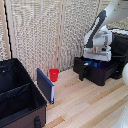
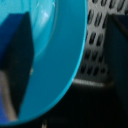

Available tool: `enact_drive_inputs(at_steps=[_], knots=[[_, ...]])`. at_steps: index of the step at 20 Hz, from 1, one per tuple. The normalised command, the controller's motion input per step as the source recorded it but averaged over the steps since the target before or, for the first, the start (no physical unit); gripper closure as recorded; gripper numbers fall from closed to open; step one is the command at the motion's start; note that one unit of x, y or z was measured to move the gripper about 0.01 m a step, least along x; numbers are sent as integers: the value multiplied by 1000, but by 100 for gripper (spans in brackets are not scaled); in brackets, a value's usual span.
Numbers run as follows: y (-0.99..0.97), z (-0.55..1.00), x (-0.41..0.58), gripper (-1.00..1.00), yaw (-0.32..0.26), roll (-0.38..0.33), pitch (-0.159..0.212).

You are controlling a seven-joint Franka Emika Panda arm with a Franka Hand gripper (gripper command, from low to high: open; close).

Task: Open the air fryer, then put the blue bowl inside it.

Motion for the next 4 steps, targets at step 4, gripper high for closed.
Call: enact_drive_inputs(at_steps=[4], knots=[[0,942,83,-100,-34,14,59]])
